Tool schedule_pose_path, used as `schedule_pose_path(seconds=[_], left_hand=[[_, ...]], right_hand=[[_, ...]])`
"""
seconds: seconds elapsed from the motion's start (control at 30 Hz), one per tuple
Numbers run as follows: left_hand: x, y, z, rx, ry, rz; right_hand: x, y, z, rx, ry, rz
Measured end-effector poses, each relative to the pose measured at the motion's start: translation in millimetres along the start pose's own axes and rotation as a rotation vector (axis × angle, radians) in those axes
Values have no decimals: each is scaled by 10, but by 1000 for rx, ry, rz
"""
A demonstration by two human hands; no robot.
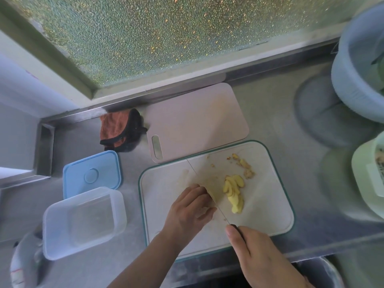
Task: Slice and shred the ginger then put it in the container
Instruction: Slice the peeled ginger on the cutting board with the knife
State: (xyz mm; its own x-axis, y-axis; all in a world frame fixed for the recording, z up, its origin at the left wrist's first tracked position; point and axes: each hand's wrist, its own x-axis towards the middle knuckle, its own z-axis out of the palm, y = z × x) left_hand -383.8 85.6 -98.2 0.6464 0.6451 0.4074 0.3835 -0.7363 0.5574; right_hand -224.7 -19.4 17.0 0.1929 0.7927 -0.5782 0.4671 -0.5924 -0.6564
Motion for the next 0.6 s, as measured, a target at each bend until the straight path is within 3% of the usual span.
schedule_pose_path(seconds=[0.13, 0.37, 0.47, 0.6], left_hand=[[-12, -6, 25, -15, 9, 17], [-31, -58, 35, -52, -1, -10], [-43, -84, 28, -60, -13, 4], [-29, -80, 33, -86, 0, -14]], right_hand=[[38, 74, 77, -47, 81, -70], [204, 27, 103, -46, 39, -156], [71, 138, 135, -181, 258, -237], [229, 4, 77, -29, -8, -132]])
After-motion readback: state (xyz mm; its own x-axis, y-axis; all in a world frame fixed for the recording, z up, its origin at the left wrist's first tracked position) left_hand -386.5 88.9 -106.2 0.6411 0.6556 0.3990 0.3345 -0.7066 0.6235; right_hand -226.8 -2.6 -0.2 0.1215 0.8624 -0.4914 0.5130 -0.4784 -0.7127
